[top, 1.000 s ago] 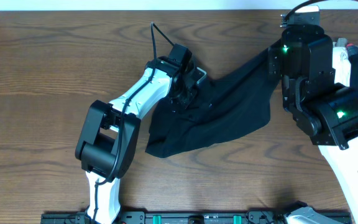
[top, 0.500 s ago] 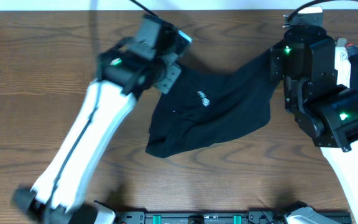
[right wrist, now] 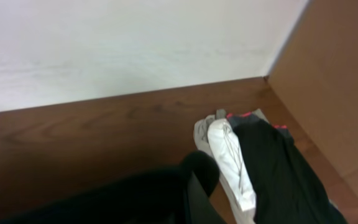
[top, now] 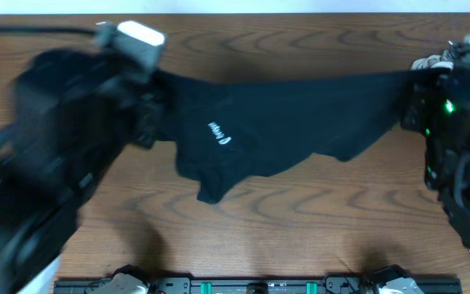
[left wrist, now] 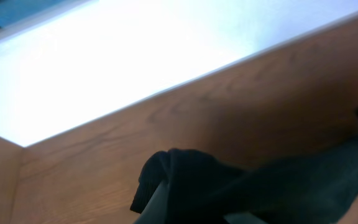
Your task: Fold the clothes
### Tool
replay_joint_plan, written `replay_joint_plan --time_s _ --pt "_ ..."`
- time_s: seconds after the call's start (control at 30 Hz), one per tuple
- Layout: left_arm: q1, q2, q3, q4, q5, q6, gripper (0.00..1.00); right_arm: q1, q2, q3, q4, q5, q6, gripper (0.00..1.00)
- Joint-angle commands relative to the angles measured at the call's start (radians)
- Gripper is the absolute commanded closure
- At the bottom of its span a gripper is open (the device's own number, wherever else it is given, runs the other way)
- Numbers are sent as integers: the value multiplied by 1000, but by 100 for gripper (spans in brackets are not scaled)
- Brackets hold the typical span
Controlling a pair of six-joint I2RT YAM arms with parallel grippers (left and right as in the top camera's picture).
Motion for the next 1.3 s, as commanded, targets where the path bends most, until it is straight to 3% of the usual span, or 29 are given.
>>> replay_joint_plan --time_s 0.0,0.2,0.4,0.57,0.73,0.93,1.13,1.27 --pt "2 -27 149 -61 -33 -75 94 -9 -42 26 -47 -26 65 99" --pt "2 -27 364 -243 -30 -135 94 -9 -91 69 -212 -136 169 99" --pt "2 19 383 -232 -87 -123 94 -9 -76 73 -193 -209 168 99" --pt "15 187 383 -130 -94 -13 94 -11 42 73 -50 -208 100 99" --pt "57 399 384 67 -95 126 94 -60 224 74 206 -209 8 99" --pt "54 433 410 234 -95 249 94 -123 301 83 449 -276 -115 99" --pt "52 347 465 192 -95 302 94 -168 267 98 352 -276 -126 99" --pt "45 344 462 -2 -85 279 94 -169 272 97 206 -281 -126 99"
